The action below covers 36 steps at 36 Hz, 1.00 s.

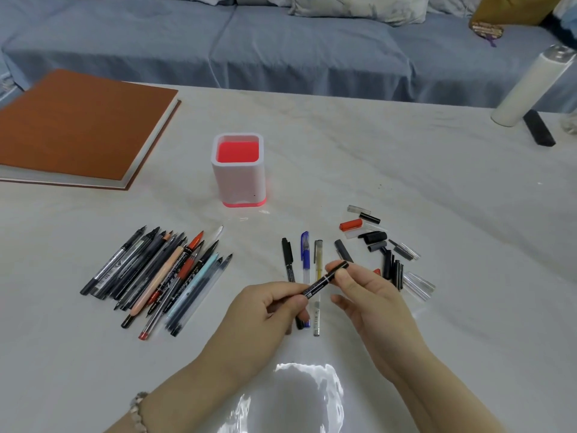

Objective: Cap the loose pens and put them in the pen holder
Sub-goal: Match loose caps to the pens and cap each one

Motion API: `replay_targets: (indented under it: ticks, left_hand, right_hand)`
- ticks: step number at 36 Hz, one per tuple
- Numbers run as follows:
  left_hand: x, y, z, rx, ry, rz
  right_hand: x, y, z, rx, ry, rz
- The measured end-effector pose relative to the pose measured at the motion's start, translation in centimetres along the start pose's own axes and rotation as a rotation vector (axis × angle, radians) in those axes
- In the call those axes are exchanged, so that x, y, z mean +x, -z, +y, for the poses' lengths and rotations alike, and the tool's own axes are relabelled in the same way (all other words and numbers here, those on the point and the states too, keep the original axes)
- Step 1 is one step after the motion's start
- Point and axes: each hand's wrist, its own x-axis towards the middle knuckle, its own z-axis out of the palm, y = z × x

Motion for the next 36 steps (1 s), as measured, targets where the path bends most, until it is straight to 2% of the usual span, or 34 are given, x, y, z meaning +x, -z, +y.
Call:
replay_targets:
  ticks: [7, 11, 17, 20, 23, 28, 31, 33, 36]
  left_hand:
    - [-0.2, -0.6, -0.5, 0.131, -0.044, 0.057]
    - [-0.2, -0.5, -0.3, 0.131, -0.022, 0.032]
    - [0.4, 0.1, 0.7, -0.443, 0.324, -0.172]
    - [0.6, 0.6, 0.8, -0.504, 0.338, -0.234]
    - [0.7, 0.6, 0.4, -0.241, 0.224, -0.156]
    - [0.2, 1.9, -1.4, 0.207, 0.054, -0.078]
    - [-0.1, 3.6, -3.0, 0.524, -0.025, 0.069]
    - [-0.4, 4.9, -4.1, 0.653, -0.041, 0.228]
    - [-0.6, 6.5, -5.4, 0.795, -0.059, 0.401]
  right_hand:
    - [-0.1, -0.3, 1.4, -0.043, 0.004, 0.02]
    - [-0.2, 0.0, 1.4, -0.062, 0.06, 0.003]
    - [-0.2, 0.3, 0.7, -0.016, 0.14, -0.102]
    - [-0.1, 0.4, 0.0, 0.019, 0.135, -0.175]
    - [0.1, 0.4, -0.6, 0.011, 0.066, -0.186]
    - [0.7, 0.5, -0.7, -0.301, 0.094, -0.118]
    - [1.1, 0.7, -0.9, -0.356, 0.204, 0.043]
    - [1.4, 0.9, -1.1, -0.367, 0.327, 0.151]
    - [1.8, 0.4, -1.0, -0.473, 0.546, 0.199]
